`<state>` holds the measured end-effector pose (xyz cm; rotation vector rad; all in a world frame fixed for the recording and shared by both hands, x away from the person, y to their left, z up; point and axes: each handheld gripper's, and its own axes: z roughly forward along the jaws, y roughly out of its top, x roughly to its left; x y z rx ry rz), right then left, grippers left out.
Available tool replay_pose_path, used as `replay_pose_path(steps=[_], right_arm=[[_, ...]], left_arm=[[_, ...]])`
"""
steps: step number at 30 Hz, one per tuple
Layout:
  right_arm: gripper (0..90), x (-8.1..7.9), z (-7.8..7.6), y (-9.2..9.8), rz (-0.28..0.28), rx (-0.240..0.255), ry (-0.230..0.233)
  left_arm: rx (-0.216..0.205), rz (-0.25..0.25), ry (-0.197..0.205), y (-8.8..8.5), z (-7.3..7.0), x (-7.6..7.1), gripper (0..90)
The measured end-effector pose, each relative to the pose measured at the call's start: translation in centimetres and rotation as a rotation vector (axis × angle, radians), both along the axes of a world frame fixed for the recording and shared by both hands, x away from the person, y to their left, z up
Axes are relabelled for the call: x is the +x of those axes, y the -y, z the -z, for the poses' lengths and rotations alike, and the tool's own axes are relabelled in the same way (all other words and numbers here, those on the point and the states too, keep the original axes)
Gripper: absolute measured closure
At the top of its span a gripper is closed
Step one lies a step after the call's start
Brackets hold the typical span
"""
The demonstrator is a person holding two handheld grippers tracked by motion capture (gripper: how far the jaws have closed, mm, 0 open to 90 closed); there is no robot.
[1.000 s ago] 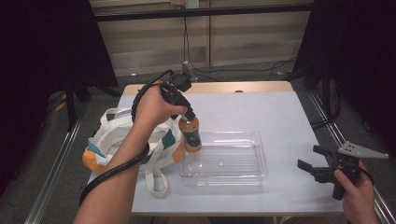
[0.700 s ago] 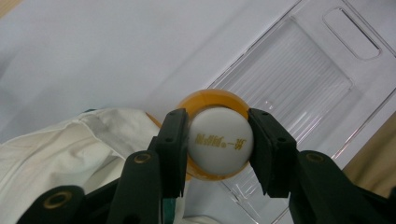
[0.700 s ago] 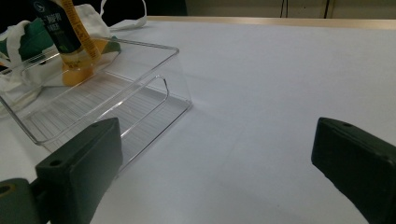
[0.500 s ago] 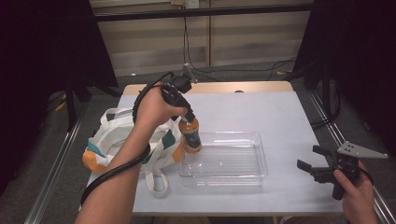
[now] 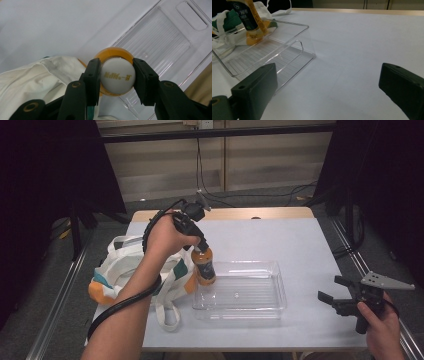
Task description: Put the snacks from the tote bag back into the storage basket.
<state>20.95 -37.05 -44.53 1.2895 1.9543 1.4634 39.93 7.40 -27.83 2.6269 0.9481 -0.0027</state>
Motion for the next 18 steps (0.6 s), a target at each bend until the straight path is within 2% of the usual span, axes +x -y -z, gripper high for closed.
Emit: replay_pose_path(steps=[4,5,15,18], right_arm=[[1.8,0.04,0.01,-0.09,-0.008,-0.003,-0.002],[1.8,0.02,0.0,-0.12,-0.007,-0.003,-0.006],[1.8,0.06,0.03,-0.09,-0.008,-0.015,-0.002],[1.8,0.06,0.0,-0.1,-0.008,-0.013,-0.001]], left_arm=[[-0.002,0.0,0.003,0.0,0.04,0.02,59.4],[0.006,0.013,0.001,-0.04,0.02,0.07,59.4],[-0.001,0.0,-0.002,0.01,0.35,-0.01,59.4],[0.008,0.002,-0.006,-0.06,0.41,0.05,59.4]])
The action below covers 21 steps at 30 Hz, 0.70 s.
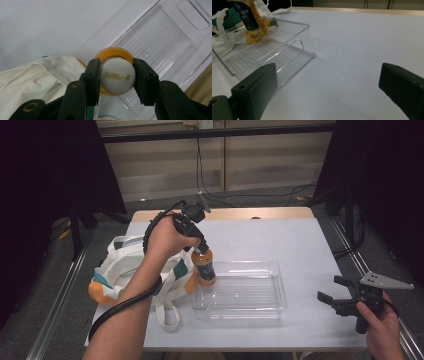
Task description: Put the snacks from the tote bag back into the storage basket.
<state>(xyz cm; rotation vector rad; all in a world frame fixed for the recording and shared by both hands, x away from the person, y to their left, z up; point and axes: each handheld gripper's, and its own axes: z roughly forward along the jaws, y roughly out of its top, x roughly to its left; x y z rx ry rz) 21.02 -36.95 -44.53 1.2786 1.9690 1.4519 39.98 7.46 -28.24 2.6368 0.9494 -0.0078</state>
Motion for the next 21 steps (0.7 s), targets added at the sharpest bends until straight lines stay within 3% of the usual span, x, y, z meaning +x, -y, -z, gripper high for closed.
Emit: replay_pose_path(steps=[21], right_arm=[[1.8,0.0,0.0,0.0,-0.004,-0.002,-0.003]], left_arm=[[0.001,-0.004,-0.016,0.0,1.0,0.1,59.4]])
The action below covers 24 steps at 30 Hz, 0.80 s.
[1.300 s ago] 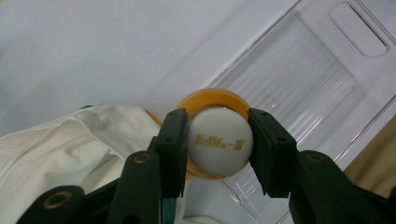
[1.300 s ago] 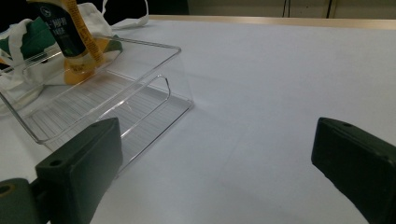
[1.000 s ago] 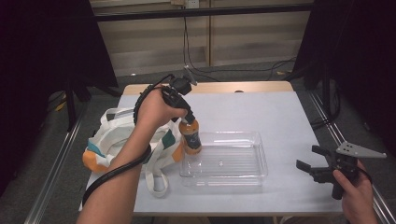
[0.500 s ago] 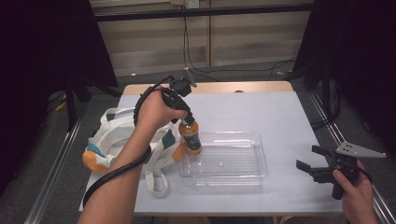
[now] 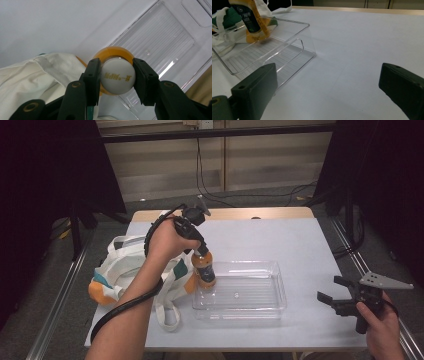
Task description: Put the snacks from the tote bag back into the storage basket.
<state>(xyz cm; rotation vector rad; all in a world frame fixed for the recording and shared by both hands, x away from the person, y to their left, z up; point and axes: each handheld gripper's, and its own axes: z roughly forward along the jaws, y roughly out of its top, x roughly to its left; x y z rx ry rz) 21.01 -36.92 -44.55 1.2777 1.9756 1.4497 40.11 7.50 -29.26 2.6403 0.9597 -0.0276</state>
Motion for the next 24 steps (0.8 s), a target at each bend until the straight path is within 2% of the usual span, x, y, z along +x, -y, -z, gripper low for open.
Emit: replay_pose_path(steps=[24], right_arm=[[1.8,0.02,0.02,-0.11,-0.011,-0.006,0.001]], left_arm=[[0.005,-0.002,-0.011,-0.09,0.72,0.14,59.3]])
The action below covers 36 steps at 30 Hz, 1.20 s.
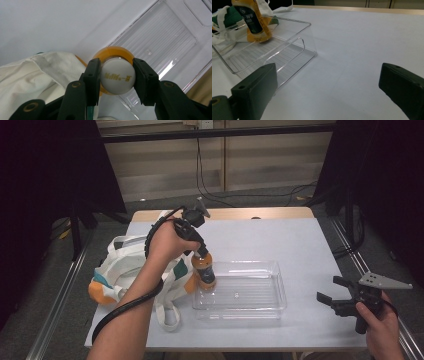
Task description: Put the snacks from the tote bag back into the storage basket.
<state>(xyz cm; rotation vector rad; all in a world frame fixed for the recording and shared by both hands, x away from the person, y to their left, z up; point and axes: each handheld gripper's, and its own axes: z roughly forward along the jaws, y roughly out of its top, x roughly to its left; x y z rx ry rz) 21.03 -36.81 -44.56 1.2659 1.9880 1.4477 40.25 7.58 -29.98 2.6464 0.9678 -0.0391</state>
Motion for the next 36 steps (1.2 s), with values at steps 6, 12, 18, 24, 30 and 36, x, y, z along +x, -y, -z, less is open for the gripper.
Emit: replay_pose_path(steps=[6,12,18,24,30,36], right_arm=[[1.8,0.0,0.0,-0.09,-0.002,-0.001,-0.004],[1.8,0.01,0.02,-0.07,-0.004,-0.001,-0.005],[1.8,0.01,0.01,-0.18,-0.007,-0.001,-0.007],[1.8,-0.01,-0.01,-0.24,-0.008,-0.001,-0.007],[1.8,-0.02,-0.01,-0.24,-0.011,-0.002,-0.007],[1.8,-0.02,-0.02,-0.25,-0.012,-0.002,-0.007]], left_arm=[[0.005,0.002,-0.001,0.1,0.12,0.01,59.3],[0.001,0.002,-0.001,0.07,0.14,-0.02,59.3],[-0.004,0.005,0.002,0.06,0.19,-0.13,59.3],[-0.02,0.008,0.01,0.06,0.31,-0.22,59.1],[-0.029,0.02,0.017,0.31,0.45,-0.36,58.8],[-0.039,0.024,0.01,0.41,0.6,-0.41,58.4]])
